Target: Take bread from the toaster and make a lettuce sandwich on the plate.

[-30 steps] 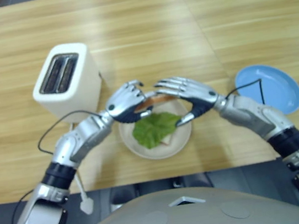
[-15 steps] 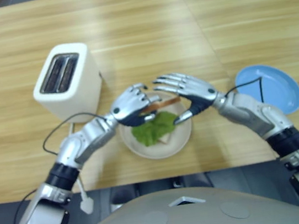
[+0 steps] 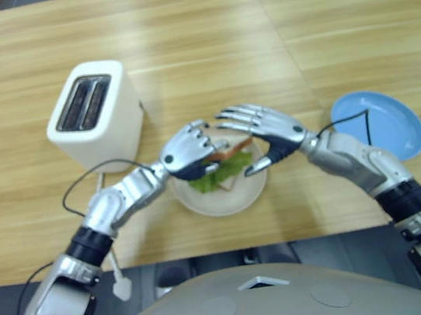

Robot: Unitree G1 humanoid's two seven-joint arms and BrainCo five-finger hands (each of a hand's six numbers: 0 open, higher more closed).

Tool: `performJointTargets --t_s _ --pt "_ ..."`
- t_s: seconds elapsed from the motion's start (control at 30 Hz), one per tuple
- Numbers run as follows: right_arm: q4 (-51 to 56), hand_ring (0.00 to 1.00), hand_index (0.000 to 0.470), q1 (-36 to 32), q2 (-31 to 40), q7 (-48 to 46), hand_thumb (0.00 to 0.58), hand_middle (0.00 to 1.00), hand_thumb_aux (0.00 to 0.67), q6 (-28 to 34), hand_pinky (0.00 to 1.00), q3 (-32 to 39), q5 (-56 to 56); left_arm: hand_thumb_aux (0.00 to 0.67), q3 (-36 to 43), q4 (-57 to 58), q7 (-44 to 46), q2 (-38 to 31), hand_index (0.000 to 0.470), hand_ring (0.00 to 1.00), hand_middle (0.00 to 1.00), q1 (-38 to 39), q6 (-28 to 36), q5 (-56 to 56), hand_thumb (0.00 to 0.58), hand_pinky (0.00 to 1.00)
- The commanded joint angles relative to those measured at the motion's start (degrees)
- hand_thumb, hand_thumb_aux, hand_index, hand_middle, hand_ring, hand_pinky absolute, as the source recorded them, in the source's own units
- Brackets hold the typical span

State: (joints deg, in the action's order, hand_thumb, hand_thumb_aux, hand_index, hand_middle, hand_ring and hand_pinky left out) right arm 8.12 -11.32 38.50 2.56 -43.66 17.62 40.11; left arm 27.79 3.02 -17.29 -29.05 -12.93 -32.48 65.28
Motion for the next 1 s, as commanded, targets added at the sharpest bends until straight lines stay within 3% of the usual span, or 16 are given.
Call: performJointTargets --t_s 0.03,0.6,1.0 --pt "1.9 0.0 0.0 0.6 0.5 -1.4 0.0 0.0 0.0 -0.6 0.0 0.0 -0.3 0.67 2.3 2.1 0.2 -1.1 0.46 1.0 1.0 0.6 0.3 1.7 0.58 1.0" --pt "14.3 0.0 0.0 -1.1 -0.4 -7.7 0.0 0.0 0.0 -1.5 0.0 4.3 0.4 0.67 8.3 7.7 -0.7 -1.2 0.46 1.0 1.0 0.1 3.2 5.0 0.58 1.0" --pt "11.7 0.0 0.0 -3.0 -0.7 -9.2 0.0 0.0 0.0 0.3 0.0 10.3 9.9 0.67 9.4 8.7 -1.1 -1.2 0.46 1.0 1.0 0.1 4.2 3.9 0.58 1.0"
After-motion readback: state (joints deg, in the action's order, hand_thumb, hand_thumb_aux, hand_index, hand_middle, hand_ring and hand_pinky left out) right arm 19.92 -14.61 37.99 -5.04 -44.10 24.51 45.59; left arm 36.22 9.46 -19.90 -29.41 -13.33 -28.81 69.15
